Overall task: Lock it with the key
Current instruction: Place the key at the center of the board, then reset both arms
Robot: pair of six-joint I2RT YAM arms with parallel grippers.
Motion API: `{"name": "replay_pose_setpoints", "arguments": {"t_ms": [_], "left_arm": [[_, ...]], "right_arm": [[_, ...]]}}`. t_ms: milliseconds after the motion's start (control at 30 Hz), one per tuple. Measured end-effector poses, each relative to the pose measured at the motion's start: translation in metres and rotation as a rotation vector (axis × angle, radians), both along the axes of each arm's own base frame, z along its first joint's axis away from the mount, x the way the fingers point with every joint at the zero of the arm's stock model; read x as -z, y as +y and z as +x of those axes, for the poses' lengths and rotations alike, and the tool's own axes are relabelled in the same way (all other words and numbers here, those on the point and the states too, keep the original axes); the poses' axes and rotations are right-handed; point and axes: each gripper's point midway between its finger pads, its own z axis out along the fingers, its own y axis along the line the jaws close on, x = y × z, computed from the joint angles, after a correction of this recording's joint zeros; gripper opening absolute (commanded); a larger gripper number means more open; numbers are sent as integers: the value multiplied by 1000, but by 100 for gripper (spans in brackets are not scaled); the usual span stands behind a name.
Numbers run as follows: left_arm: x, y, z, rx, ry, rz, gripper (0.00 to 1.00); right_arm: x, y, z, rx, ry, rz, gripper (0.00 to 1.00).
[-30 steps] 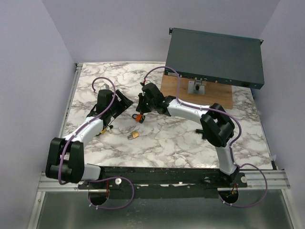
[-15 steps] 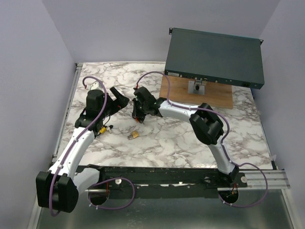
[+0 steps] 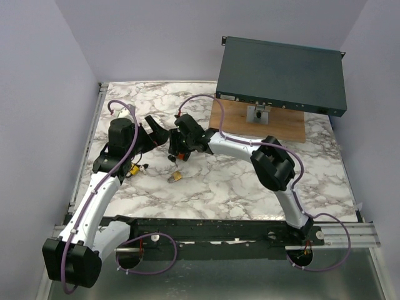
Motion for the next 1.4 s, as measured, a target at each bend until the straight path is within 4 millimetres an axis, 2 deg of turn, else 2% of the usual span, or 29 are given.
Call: {"name": "replay_pose_setpoints", "arguments": {"t_ms": [33,167,267,400,433,567,700,800,900,1067,1400], "left_arm": [[-5,0,-2,8,-11,4,99],[-31,-5,-11,48,-74,23,98],[-52,-14,-22,100,-127,42,99],[-80,-38,-44,204,-198,63,99],[-87,-45,-49,229,-216,65,98],[-110,-65,-66,308,-273,67,99],[-129,-83,-82,378,-314,75,98],[-146,-96,-89,419,-343,89,98],[-158,-100,-86,412,-356,112,98],[-162,-93,-78,367,-339,154,98],[-159,-80,-78,316,-326,188,99]], "right_arm": [[-2,-7,-3,8,-2,-9,66],[-47,-23,-12,26,-54,33,75],[-92,-43,-23,43,-107,82,80],[-166,-69,-40,63,-213,194,88],[-184,-75,-43,68,-243,223,100],[-239,-101,-58,88,-337,308,100],[-276,-124,-69,120,-407,364,100],[-292,-142,-77,149,-444,390,100],[-297,-154,-81,168,-463,394,100],[-291,-161,-82,186,-463,373,100],[-278,-163,-82,191,-449,347,100]]}}
